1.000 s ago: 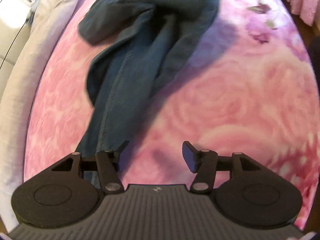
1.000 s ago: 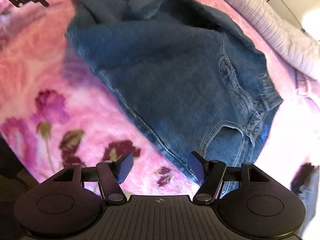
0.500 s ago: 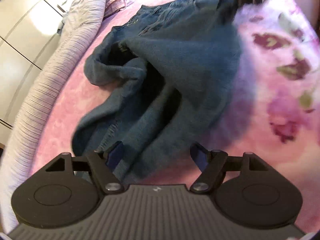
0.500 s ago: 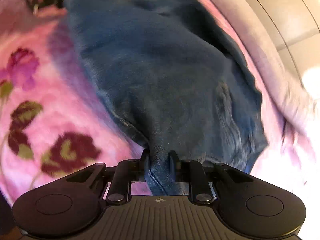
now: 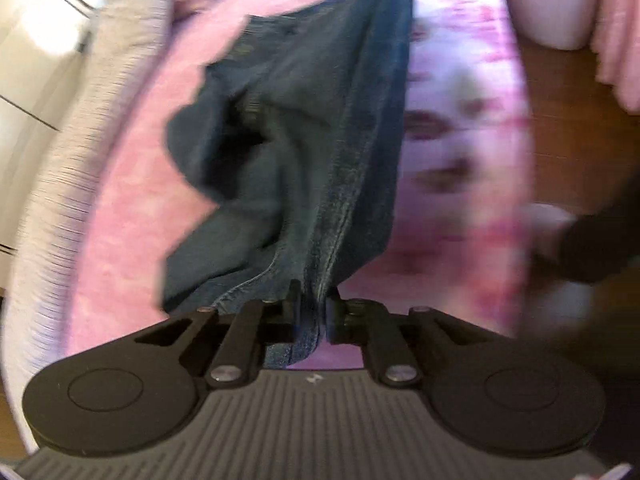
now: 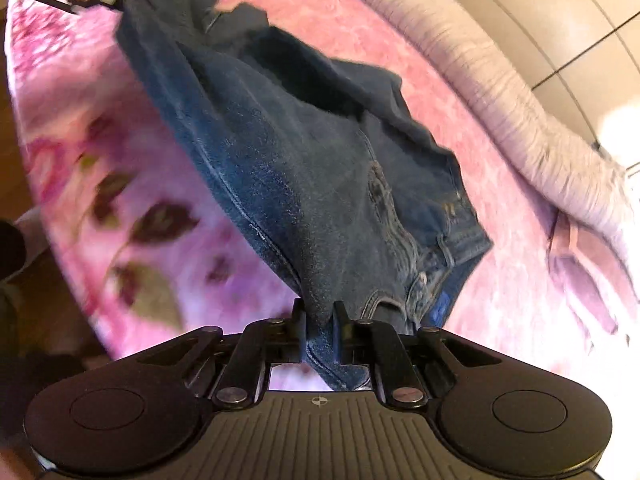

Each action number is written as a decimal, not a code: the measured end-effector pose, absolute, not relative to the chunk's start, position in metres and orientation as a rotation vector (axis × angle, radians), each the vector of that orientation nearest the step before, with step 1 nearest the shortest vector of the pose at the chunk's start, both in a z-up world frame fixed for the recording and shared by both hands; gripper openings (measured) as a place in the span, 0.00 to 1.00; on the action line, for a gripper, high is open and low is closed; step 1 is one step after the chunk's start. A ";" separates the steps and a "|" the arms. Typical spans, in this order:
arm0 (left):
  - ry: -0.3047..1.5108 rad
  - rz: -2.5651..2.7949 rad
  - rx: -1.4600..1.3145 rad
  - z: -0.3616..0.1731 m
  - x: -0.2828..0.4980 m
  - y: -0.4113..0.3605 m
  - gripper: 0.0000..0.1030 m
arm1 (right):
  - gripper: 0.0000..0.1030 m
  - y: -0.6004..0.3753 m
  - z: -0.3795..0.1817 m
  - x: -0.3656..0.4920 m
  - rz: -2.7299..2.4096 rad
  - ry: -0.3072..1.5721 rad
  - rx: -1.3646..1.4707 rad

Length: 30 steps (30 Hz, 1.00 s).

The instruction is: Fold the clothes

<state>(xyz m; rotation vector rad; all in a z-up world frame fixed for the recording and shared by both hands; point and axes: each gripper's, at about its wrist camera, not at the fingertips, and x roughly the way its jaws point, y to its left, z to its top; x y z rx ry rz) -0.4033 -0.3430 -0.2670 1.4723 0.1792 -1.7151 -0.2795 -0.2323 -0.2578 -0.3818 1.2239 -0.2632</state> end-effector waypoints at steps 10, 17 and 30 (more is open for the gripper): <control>0.363 -1.714 1.472 -0.282 -0.371 -0.284 0.47 | 0.21 -0.220 -0.278 -0.274 -0.264 1.445 -0.399; -0.059 -1.644 1.693 -0.333 -0.267 -0.297 0.66 | 0.59 -0.189 -0.293 -0.260 -0.263 1.494 -0.455; 0.587 -1.850 1.662 -0.234 -0.205 -0.320 0.00 | 0.59 -0.136 -0.290 -0.218 -0.288 1.477 -0.471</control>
